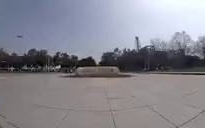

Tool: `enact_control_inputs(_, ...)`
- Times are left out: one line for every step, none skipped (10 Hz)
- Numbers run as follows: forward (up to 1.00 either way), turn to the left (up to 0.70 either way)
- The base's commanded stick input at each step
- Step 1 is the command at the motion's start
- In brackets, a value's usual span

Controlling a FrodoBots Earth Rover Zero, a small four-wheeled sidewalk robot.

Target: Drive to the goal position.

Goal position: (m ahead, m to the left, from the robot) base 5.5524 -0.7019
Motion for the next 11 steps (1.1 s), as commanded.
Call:
enact_control_inputs(1.00, 0.00)
enact_control_inputs(1.00, 0.00)
enact_control_inputs(1.00, 0.00)
enact_control_inputs(1.00, 0.00)
enact_control_inputs(1.00, 0.00)
enact_control_inputs(1.00, 0.00)
enact_control_inputs(1.00, 0.00)
enact_control_inputs(1.00, 0.00)
enact_control_inputs(1.00, 0.00)
enact_control_inputs(1.00, 0.00)
enact_control_inputs(1.00, 0.00)
